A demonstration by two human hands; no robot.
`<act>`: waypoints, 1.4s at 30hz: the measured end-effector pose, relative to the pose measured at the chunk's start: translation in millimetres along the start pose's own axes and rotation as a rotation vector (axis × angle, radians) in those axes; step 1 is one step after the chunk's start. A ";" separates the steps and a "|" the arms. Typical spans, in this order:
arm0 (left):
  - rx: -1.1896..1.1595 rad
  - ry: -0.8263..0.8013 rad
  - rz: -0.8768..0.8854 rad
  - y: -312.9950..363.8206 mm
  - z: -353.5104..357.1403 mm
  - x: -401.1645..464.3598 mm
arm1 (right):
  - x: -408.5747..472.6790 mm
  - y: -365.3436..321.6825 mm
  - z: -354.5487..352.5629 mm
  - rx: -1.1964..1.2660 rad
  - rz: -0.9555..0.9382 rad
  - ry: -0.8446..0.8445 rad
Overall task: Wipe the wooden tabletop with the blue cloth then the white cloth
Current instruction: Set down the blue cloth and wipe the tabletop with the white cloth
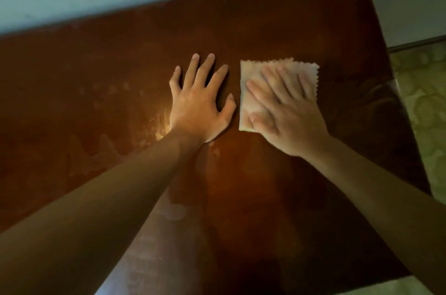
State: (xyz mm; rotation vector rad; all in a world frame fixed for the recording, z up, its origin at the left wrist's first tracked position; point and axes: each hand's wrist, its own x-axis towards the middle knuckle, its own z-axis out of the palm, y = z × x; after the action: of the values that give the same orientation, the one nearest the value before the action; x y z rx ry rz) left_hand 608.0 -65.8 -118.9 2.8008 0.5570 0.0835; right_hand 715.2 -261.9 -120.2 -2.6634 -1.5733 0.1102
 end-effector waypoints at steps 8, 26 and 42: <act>-0.018 0.014 0.022 -1.5 1.1 -0.1 | -39.4 -30.5 6.0 0.018 0.077 0.009; -0.119 -0.044 0.162 40.3 5.1 -102.2 | -102.6 -36.7 12.1 -0.026 0.047 -0.019; -0.042 -0.005 0.181 40.5 17.2 -104.3 | -152.8 -73.3 10.1 0.023 0.158 -0.033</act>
State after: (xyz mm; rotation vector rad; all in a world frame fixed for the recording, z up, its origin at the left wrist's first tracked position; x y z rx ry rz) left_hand 528.3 -146.1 -123.9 2.8032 0.2951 0.1231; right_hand 576.8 -360.3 -118.9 -2.7786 -1.3584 0.1778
